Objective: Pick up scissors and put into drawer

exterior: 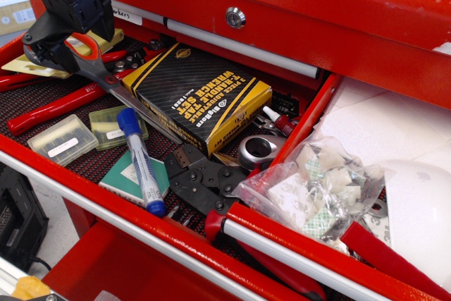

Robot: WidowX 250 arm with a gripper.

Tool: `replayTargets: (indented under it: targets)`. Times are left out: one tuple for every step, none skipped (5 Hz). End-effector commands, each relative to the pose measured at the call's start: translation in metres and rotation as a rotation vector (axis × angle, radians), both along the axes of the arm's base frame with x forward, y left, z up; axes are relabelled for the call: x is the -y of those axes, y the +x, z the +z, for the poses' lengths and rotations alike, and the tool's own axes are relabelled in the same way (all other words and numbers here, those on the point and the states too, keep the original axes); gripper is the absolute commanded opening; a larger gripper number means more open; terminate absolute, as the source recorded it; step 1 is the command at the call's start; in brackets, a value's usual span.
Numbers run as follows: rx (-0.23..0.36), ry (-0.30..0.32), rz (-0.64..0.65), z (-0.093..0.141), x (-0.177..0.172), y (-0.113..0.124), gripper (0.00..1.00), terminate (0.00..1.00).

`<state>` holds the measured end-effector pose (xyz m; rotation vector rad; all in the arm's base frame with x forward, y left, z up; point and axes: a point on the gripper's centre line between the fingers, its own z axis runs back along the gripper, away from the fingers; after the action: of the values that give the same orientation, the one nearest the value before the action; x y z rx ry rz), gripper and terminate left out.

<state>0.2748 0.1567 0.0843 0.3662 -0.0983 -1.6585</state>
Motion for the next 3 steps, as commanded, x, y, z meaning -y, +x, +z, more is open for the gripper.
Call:
replayTargets:
  targets:
    - [0.002, -0.035, -0.038, -0.012, 0.001, 0.008, 1.0, 0.0]
    - [-0.022, -0.079, -0.024, -0.027, -0.001, 0.01, 1.0, 0.0]
    - [-0.043, -0.126, 0.0, -0.051, -0.005, 0.017, 1.0, 0.0]
